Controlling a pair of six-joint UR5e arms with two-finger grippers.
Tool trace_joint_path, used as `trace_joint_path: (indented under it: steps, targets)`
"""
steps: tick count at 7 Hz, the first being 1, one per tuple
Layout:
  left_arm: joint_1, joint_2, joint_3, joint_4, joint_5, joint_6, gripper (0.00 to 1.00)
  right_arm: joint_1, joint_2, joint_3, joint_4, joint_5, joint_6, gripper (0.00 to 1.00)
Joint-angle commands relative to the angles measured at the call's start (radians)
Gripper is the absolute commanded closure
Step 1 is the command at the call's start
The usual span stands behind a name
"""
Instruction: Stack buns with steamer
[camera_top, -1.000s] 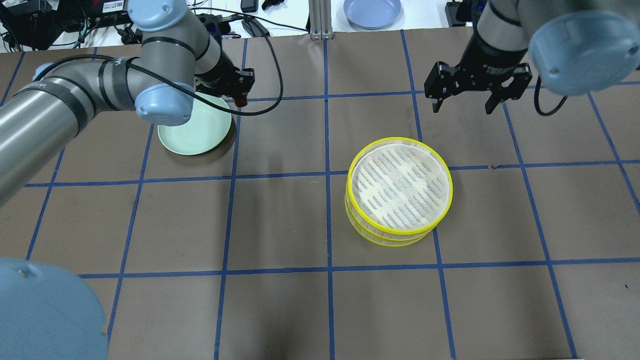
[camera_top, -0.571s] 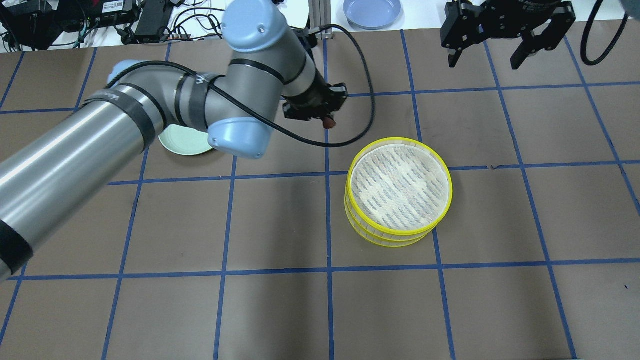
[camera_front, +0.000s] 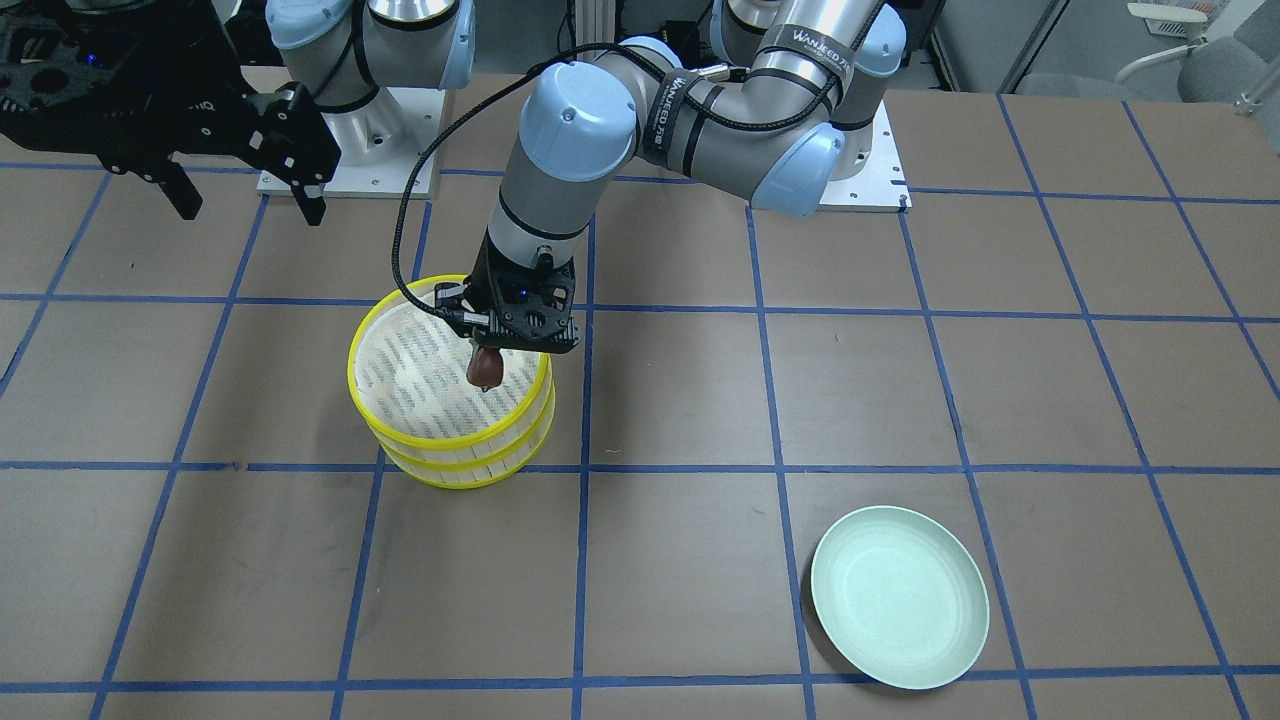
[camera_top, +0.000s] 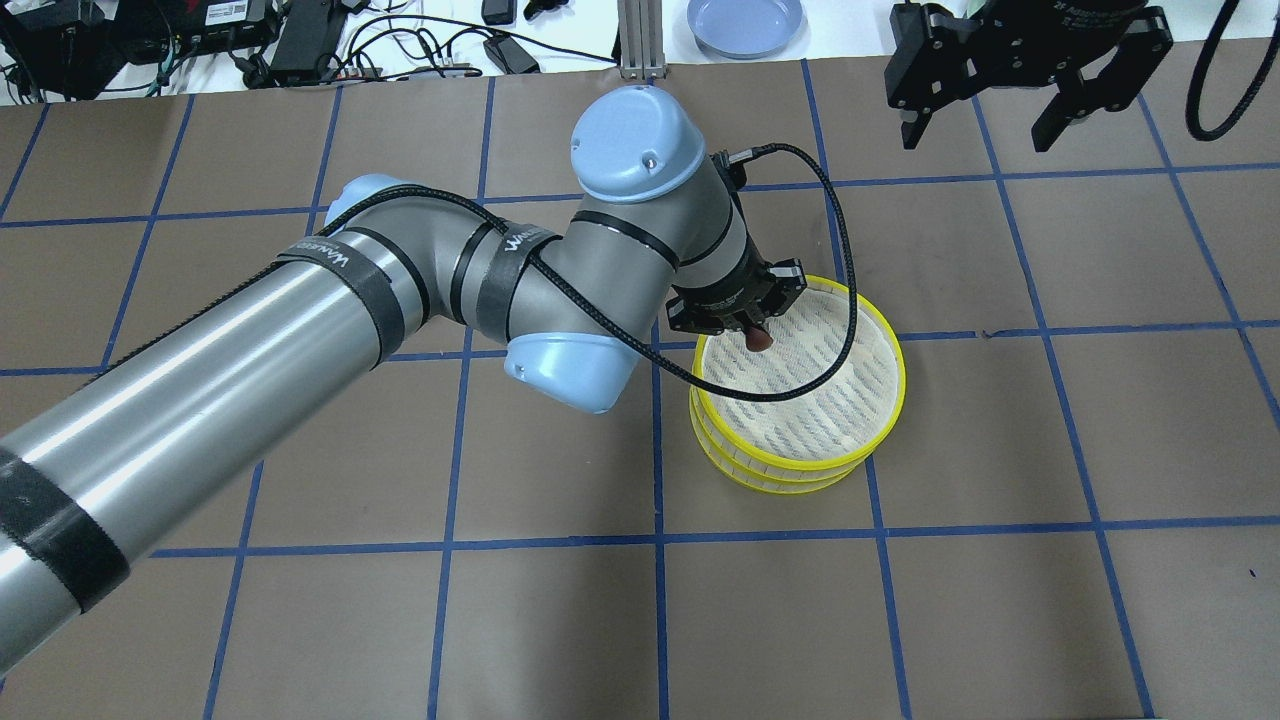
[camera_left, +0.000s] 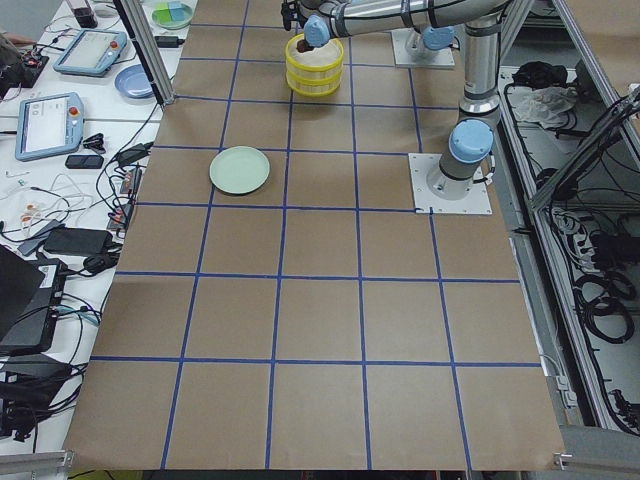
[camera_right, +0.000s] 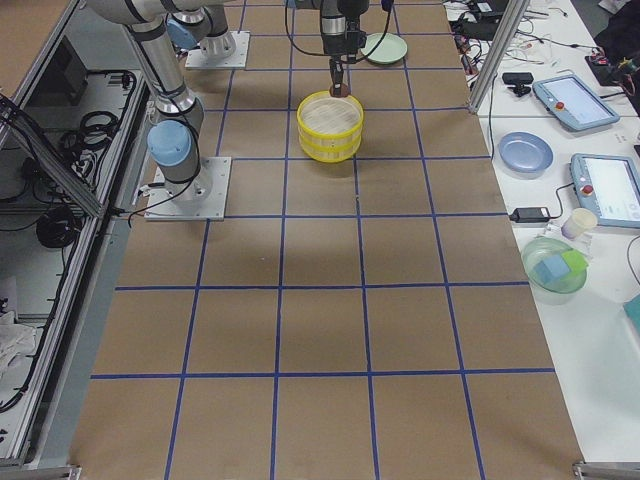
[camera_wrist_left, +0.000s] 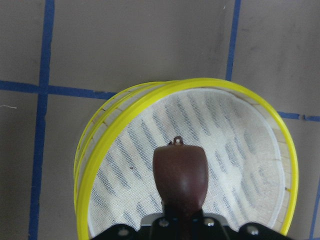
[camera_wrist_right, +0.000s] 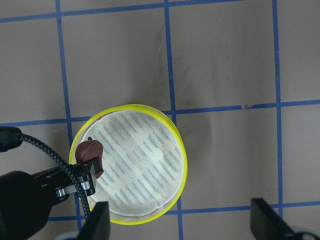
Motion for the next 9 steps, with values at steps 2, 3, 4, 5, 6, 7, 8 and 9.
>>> trace_joint_path:
  steps: [2, 3, 4, 5, 6, 7, 8, 9]
  targets:
    - [0.007, -0.002, -0.012, -0.045, 0.006, 0.006, 0.00, 0.073, 0.004, 0.005, -0.024, -0.004, 0.081, 0.00]
    - [0.009, 0.000, -0.012, -0.068, 0.009, 0.004, 0.00, 0.090, 0.005, 0.009, -0.041, -0.071, 0.072, 0.00]
    - [0.023, 0.006, -0.004, -0.083, 0.037, 0.006, 0.00, 0.090, 0.008, 0.014, -0.046, -0.064, 0.068, 0.00]
    - [0.065, 0.013, 0.002, -0.088, 0.139, 0.016, 0.00, 0.089, 0.008, 0.017, -0.046, -0.052, 0.063, 0.00]
    - [0.134, 0.030, 0.007, -0.109, 0.205, 0.138, 0.00, 0.089, 0.008, 0.017, -0.046, -0.047, 0.067, 0.00]
    - [0.208, 0.053, 0.013, -0.155, 0.210, 0.286, 0.00, 0.087, 0.008, 0.017, -0.052, -0.047, 0.067, 0.00]
    - [0.274, 0.087, 0.034, -0.222, 0.216, 0.344, 0.00, 0.081, 0.010, 0.017, -0.102, -0.047, 0.063, 0.00]
    - [0.337, 0.115, 0.082, -0.291, 0.215, 0.398, 0.00, 0.075, 0.015, 0.017, -0.125, -0.047, 0.063, 0.00]
